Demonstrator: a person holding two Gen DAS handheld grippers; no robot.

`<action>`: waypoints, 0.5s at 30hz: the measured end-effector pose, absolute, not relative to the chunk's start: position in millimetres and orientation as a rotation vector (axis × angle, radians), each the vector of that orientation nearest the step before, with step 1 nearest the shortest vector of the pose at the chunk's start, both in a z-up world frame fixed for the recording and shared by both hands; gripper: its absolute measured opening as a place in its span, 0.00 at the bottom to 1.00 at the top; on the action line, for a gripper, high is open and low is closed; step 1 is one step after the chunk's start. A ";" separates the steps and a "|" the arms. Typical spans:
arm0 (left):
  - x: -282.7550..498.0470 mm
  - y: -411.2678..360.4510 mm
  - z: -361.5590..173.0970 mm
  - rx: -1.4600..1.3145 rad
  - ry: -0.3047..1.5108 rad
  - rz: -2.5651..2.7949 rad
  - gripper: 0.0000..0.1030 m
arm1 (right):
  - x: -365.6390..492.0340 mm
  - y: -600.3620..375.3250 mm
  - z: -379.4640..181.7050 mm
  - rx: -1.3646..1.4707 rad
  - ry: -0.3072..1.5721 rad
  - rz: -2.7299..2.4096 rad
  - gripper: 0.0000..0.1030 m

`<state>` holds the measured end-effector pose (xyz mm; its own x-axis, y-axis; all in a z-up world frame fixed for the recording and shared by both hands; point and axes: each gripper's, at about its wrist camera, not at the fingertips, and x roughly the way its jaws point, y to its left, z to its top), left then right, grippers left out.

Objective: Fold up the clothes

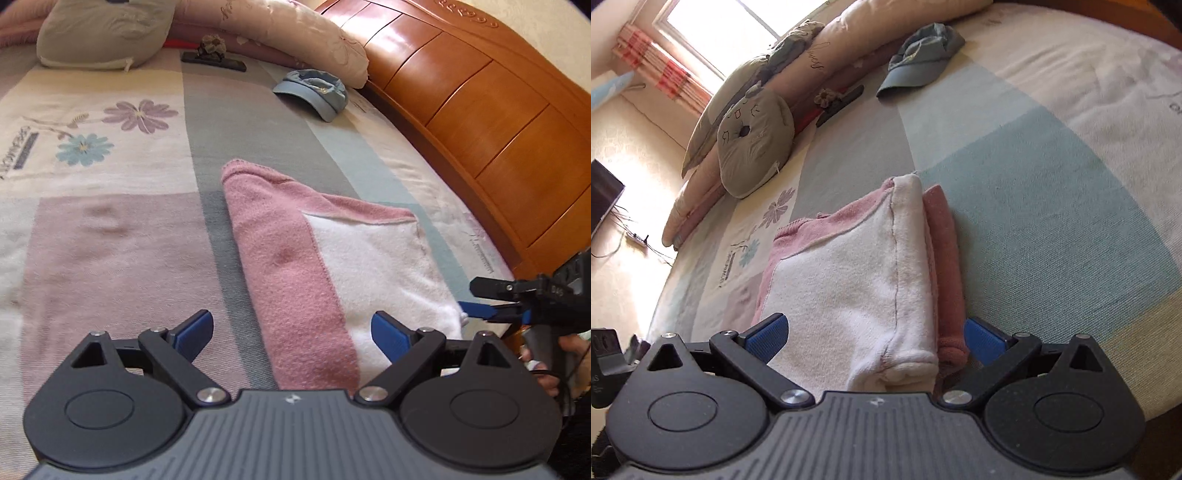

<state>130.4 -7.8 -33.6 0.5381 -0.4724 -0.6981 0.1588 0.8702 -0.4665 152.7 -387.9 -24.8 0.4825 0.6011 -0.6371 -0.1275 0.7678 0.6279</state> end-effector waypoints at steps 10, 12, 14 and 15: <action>179.3 4.0 -88.6 -0.704 1.149 -0.446 0.90 | 196.8 -404.9 -67.2 0.764 1.134 0.571 1.00; 188.1 0.7 -92.2 -0.730 1.145 -0.468 0.90 | 204.2 -402.4 -71.9 0.786 1.139 0.596 1.00; 198.5 -3.4 -94.1 -0.744 1.139 -0.482 0.90 | 213.0 -400.1 -72.5 0.790 1.136 0.614 1.00; 204.0 -5.8 -95.8 -0.752 1.140 -0.495 0.90 | 217.4 -398.9 -72.8 0.792 1.135 0.623 1.00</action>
